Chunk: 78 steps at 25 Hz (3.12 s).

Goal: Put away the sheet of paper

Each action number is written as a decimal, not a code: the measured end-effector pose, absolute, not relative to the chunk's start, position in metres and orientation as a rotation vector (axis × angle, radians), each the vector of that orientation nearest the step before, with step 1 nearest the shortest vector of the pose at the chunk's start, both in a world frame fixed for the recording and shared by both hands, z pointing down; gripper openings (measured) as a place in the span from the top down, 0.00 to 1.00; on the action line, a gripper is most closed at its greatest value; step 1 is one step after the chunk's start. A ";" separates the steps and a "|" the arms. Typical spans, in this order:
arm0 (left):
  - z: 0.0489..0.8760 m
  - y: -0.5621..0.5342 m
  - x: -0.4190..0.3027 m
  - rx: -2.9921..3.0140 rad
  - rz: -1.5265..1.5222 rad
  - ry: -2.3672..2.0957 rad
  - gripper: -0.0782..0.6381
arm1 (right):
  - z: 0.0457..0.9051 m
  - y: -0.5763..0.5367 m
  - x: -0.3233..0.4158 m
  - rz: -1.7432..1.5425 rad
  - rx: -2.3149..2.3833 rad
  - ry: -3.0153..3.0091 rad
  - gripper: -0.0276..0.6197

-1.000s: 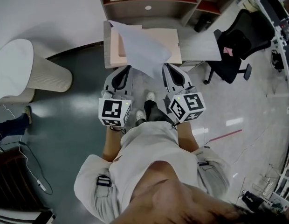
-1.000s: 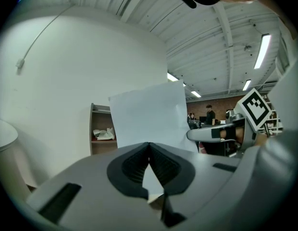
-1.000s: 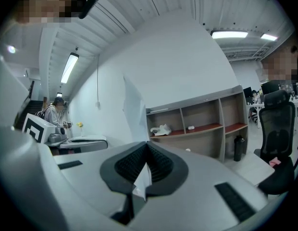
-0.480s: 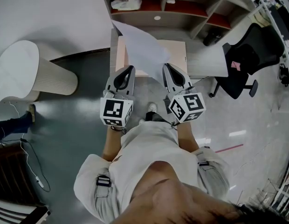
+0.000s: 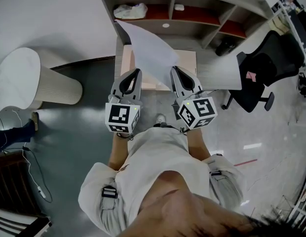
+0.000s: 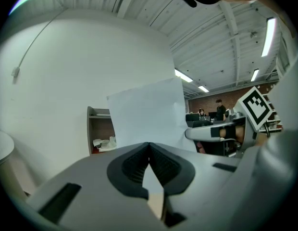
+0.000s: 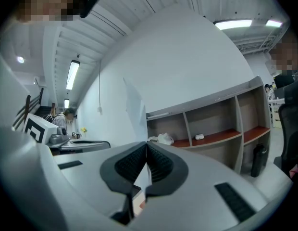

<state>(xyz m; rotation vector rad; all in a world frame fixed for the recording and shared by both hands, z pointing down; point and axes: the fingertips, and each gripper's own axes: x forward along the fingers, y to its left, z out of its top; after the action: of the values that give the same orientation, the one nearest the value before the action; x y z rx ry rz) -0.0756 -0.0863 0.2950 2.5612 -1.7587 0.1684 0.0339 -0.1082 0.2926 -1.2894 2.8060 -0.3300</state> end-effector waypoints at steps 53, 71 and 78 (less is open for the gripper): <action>0.409 -0.266 -0.136 2.537 0.263 -1.409 0.87 | 0.415 -0.267 -0.031 -0.730 -1.562 2.855 0.93; 0.498 -0.284 -0.098 2.558 0.394 -1.216 0.87 | 0.518 -0.266 -0.016 -1.045 -1.656 2.840 0.93; 0.531 -0.291 -0.077 2.511 0.435 -1.185 0.87 | 0.560 -0.269 -0.005 -1.174 -1.617 2.886 0.93</action>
<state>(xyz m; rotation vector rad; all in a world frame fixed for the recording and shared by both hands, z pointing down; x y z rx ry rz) -0.0771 -0.2906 0.5307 2.5105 -1.1851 0.4348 -0.0046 -0.2692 0.5600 -1.6169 2.8862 -1.1737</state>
